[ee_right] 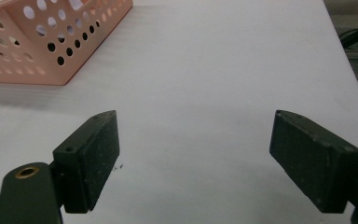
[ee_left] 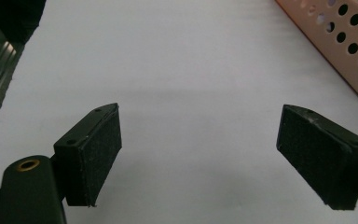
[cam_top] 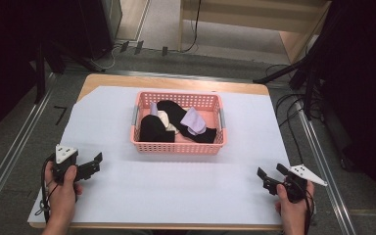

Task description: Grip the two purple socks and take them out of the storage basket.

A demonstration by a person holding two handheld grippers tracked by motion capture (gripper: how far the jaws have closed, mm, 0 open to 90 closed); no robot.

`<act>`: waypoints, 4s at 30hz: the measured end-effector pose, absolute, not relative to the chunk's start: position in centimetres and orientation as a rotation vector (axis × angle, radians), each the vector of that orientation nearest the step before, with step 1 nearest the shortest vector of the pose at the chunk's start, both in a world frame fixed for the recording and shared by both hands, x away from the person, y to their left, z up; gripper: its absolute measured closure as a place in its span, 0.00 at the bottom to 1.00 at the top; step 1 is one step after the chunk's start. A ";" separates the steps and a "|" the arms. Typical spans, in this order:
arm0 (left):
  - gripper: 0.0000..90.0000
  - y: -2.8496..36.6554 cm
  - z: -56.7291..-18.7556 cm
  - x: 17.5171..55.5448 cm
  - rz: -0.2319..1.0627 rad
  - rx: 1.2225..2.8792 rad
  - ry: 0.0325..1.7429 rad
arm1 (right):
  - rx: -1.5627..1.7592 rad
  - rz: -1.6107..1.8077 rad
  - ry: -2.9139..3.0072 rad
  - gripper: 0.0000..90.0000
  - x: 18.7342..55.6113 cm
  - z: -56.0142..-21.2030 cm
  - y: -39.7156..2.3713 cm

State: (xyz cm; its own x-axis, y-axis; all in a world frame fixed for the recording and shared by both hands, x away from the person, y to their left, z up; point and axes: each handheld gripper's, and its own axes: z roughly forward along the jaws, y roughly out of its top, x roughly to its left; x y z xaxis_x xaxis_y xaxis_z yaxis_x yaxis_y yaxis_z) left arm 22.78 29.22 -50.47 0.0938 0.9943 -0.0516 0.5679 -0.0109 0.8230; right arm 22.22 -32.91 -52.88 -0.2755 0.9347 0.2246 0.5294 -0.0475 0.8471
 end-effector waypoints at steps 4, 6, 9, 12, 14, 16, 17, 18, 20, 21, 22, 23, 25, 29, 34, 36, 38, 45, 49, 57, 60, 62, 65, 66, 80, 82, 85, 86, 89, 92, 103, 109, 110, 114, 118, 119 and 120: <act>0.16 28.9 -50.5 22.9 0.781 1.706 1.554 | 1.549 1.255 1.800 0.19 22.2 -52.8 -32.8; 0.16 28.9 -50.5 22.8 0.788 1.697 1.546 | 1.532 1.257 1.802 0.19 22.3 -52.8 -32.7; 0.16 29.1 -50.5 22.8 0.768 1.670 1.552 | 1.509 1.268 1.787 0.19 22.4 -52.7 -32.6; 0.16 29.1 -50.5 22.8 0.763 1.671 1.554 | 1.522 1.285 1.763 0.19 22.5 -52.5 -32.5; 0.16 28.9 -50.5 22.8 0.786 1.687 1.548 | 1.531 1.282 1.755 0.19 22.6 -52.1 -32.4; 0.17 28.6 -50.5 22.6 0.815 1.717 1.519 | 1.501 1.283 1.765 0.21 22.8 -51.1 -31.8; 0.17 28.6 -50.5 22.6 0.815 1.717 1.519 | 1.501 1.283 1.765 0.21 22.8 -51.1 -31.8; 0.17 28.6 -50.5 22.6 0.810 1.708 1.508 | 1.475 1.290 1.777 0.21 22.9 -50.4 -31.1; 0.17 28.7 -50.5 22.6 0.810 1.708 1.506 | 1.466 1.278 1.791 0.22 23.1 -49.9 -30.3; 0.17 28.7 -50.5 22.6 0.810 1.708 1.504 | 1.468 1.284 1.789 0.22 23.2 -49.6 -29.8; 0.17 28.7 -50.5 22.6 0.810 1.708 1.504 | 1.468 1.284 1.789 0.22 23.2 -49.6 -29.8; 0.17 28.7 -50.5 22.6 0.806 1.706 1.506 | 1.471 1.291 1.795 0.22 23.4 -49.2 -28.9; 0.17 28.8 -50.5 22.6 0.796 1.701 1.510 | 1.456 1.296 1.805 0.22 23.6 -48.6 -28.0; 0.17 28.8 -50.5 22.6 0.795 1.693 1.515 | 1.433 1.318 1.817 0.23 24.2 -47.5 -26.7; 0.17 28.9 -50.4 22.4 0.782 1.702 1.479 | 1.400 1.335 1.816 0.23 25.2 -46.5 -25.0; 0.17 28.9 -50.4 22.4 0.782 1.693 1.477 | 1.393 1.335 1.818 0.23 25.4 -46.4 -24.7; 0.17 29.0 -50.4 22.4 0.769 1.690 1.482 | 1.395 1.354 1.818 0.23 26.0 -45.9 -23.6; 0.17 29.0 -50.4 22.3 0.781 1.684 1.477 | 1.353 1.379 1.825 0.24 27.5 -45.0 -20.8; 0.17 29.0 -50.4 22.3 0.785 1.673 1.472 | 1.341 1.388 1.845 0.25 28.5 -45.0 -19.3; 0.17 28.9 -50.4 22.2 0.789 1.692 1.466 | 1.317 1.410 1.897 0.26 30.5 -44.3 -16.6; 0.17 28.9 -50.4 22.2 0.790 1.692 1.465 | 1.320 1.407 1.912 0.26 31.2 -44.1 -15.7; 0.17 28.9 -50.4 22.2 0.789 1.690 1.465 | 1.313 1.399 1.919 0.26 31.4 -44.1 -15.4; 0.17 28.9 -50.4 22.2 0.787 1.696 1.465 | 1.316 1.375 1.951 0.26 32.3 -43.9 -14.3; 0.17 28.9 -50.4 22.2 0.787 1.696 1.465 | 1.321 1.366 1.950 0.27 32.6 -43.9 -14.1; 0.17 28.9 -50.4 22.2 0.786 1.699 1.464 | 1.431 1.208 2.009 0.50 35.8 -44.4 -10.6; 0.17 28.9 -50.4 22.3 0.793 1.698 1.465 | 1.417 1.207 2.010 0.59 35.8 -44.5 -10.3; 0.17 28.8 -50.4 22.3 0.793 1.700 1.464 | 1.379 1.209 2.028 0.64 35.9 -44.6 -10.0; 0.17 28.8 -50.4 22.3 0.794 1.700 1.463 | 1.362 1.161 2.009 0.67 35.8 -44.5 -9.5; 0.17 28.8 -50.4 22.3 0.793 1.702 1.463 | 1.378 1.155 1.983 0.69 35.9 -44.4 -9.2; 0.17 28.8 -50.4 22.3 0.795 1.702 1.459 | 1.371 1.135 2.012 0.65 36.6 -44.9 -8.6; 0.17 28.7 -50.4 22.3 0.795 1.712 1.457 | 1.610 1.091 2.110 0.59 38.4 -46.7 -8.1; 0.17 28.7 -50.4 22.3 0.801 1.715 1.454 | 1.656 0.849 2.186 0.56 39.1 -46.9 -7.1; 0.17 28.7 -50.4 22.3 0.802 1.716 1.456 | 1.651 0.818 2.188 0.55 39.2 -47.0 -6.9; 0.17 28.7 -50.4 22.4 0.801 1.717 1.456 | 1.662 0.792 2.185 0.58 39.4 -47.0 -6.8; 0.17 28.6 -50.5 22.4 0.796 1.718 1.457 | 1.668 0.747 2.193 0.78 39.5 -47.1 -6.9; 0.17 28.6 -50.5 22.4 0.793 1.722 1.459 | 1.685 0.748 2.177 0.89 39.4 -47.0 -7.1; 0.17 28.6 -50.5 22.4 0.794 1.724 1.460 | 1.688 0.765 2.164 0.92 39.4 -47.0 -7.2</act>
State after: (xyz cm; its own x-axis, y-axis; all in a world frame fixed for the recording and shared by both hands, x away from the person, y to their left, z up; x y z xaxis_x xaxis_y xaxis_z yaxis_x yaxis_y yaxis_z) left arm 22.41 28.60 -50.46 0.1650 0.9863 -0.0002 0.5361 -0.0895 0.8394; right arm 39.37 -7.19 -47.01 -0.2707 0.9582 0.0929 0.8035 0.1718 0.5700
